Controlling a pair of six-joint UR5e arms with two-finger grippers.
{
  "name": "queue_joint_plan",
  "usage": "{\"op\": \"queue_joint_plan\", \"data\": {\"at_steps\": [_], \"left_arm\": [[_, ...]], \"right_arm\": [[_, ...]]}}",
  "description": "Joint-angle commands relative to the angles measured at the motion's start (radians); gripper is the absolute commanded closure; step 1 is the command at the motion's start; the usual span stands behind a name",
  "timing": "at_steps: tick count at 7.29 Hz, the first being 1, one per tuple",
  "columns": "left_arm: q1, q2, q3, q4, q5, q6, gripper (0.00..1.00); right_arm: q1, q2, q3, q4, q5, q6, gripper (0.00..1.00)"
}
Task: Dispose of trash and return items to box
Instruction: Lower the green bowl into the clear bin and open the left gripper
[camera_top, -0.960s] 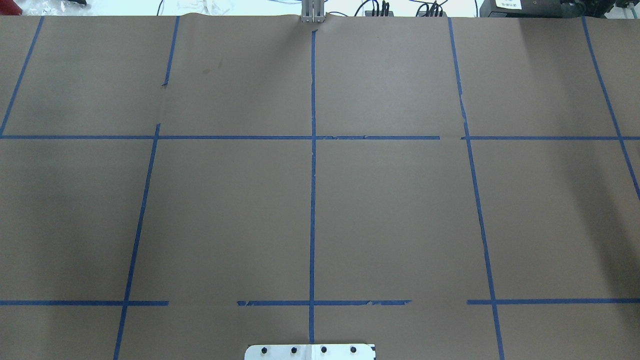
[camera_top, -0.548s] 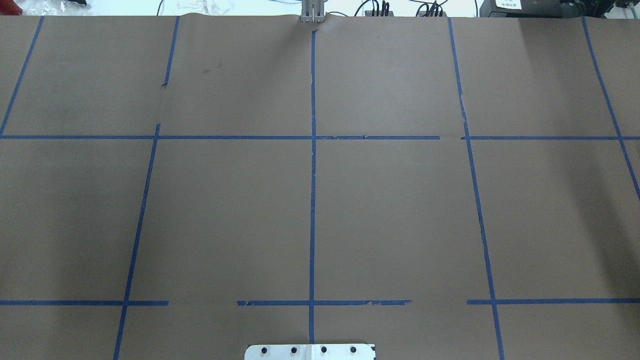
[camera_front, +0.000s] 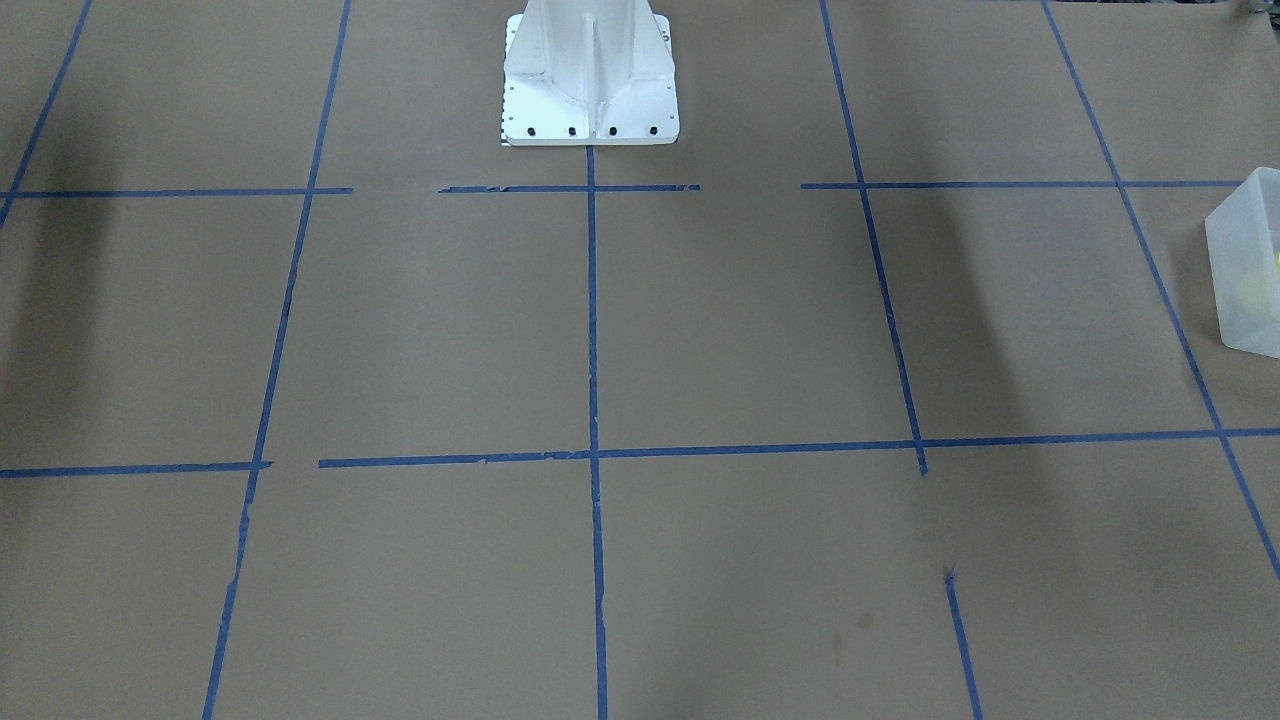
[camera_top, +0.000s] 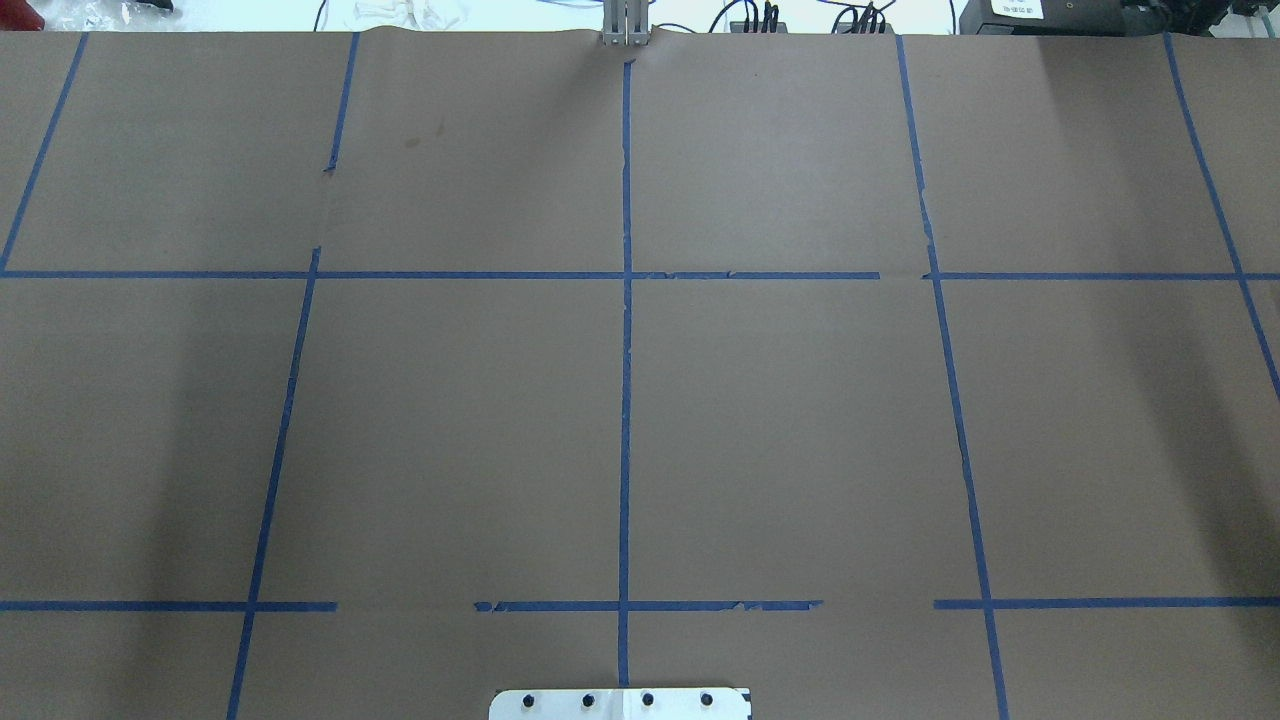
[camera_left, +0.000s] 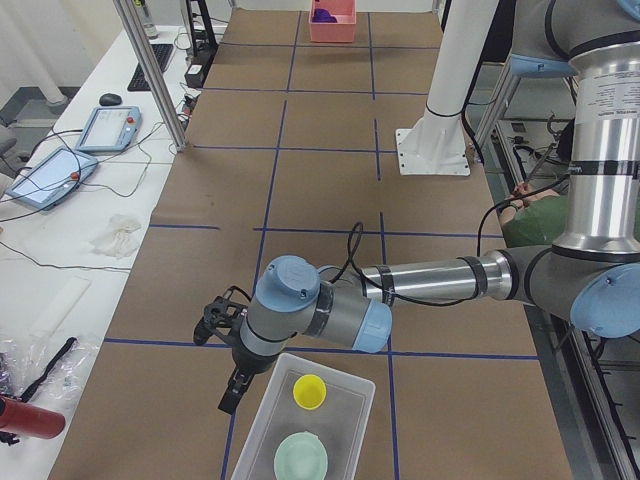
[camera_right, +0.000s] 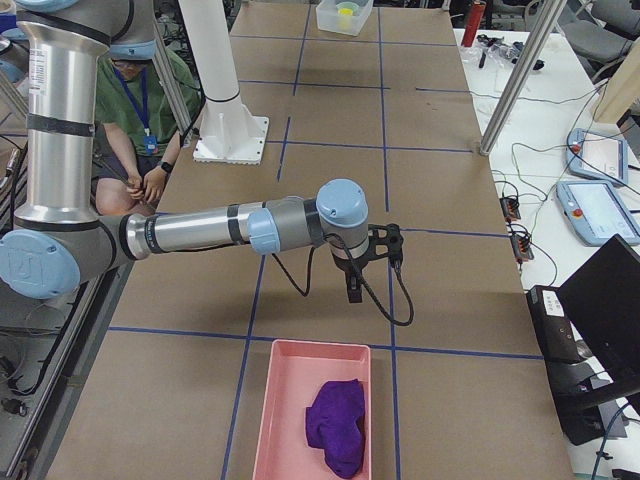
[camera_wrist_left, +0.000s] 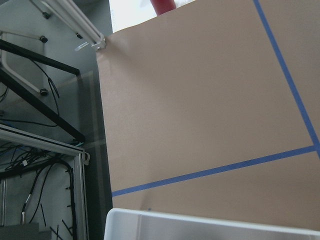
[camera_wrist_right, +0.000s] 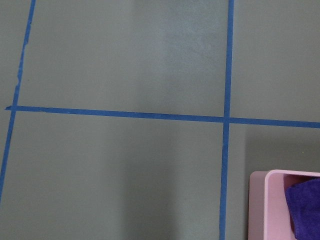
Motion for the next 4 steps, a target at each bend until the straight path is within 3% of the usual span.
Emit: {"op": "queue_joint_plan", "data": {"at_steps": [1,2,4], "left_arm": [[0.071,-0.012,-0.118,0.280,-0.086,-0.004,0.00],[0.076,-0.028,-0.135,0.412,-0.095,-0.004,0.00],[0.091,-0.025,-0.129,0.476,-0.097,-0.004,0.00]], "right_arm": [[-0.003,-0.005,-0.010,0.000,-0.019,0.002,0.00],[-0.003,-0.005,-0.021,0.002,-0.015,0.007,0.00],[-0.003,-0.006,-0.035,0.000,-0.006,0.004,0.00]]}}
